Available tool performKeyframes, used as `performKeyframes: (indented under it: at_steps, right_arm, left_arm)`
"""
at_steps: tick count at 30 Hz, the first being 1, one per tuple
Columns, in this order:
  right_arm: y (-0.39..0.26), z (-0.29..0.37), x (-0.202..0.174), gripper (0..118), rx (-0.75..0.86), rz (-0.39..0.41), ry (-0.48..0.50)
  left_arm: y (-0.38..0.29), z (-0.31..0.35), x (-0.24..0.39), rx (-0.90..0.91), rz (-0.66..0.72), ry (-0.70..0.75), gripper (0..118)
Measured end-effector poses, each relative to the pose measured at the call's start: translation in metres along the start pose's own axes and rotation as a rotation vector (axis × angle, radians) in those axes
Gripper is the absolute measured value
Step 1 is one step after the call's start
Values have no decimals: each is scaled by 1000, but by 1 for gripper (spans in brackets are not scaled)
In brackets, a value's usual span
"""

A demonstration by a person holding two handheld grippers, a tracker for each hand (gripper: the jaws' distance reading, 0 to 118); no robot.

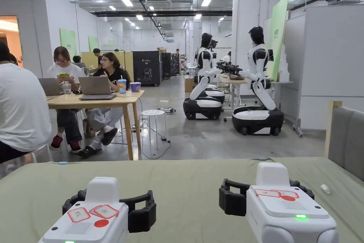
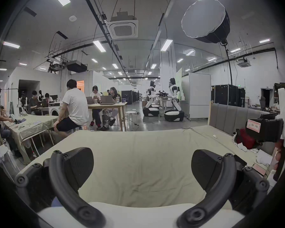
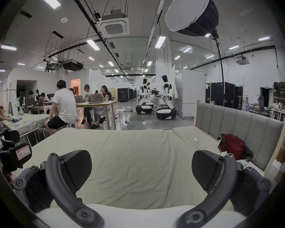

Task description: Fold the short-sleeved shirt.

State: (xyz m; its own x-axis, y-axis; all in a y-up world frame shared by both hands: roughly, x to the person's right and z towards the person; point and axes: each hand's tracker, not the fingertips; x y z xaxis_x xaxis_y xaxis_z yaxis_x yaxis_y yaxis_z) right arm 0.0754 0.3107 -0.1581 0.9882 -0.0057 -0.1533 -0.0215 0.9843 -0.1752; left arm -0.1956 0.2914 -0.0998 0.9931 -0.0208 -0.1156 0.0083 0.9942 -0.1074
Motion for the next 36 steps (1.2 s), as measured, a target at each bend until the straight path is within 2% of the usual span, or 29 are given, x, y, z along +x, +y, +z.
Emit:
performKeyframes:
  at_steps: [15,31,36]
  right_arm:
    - [-1,-3,2,118,10,3,-23]
    - [0,0,3,118,26,23,3]
    - [-1,3,4,118,28,-4,18]
  left_arm:
    - [0,1,-2,3,2,4,118]
    - [2,2,1,3,-7,4,118]
    - [2,1,2,3,-8,2,118]
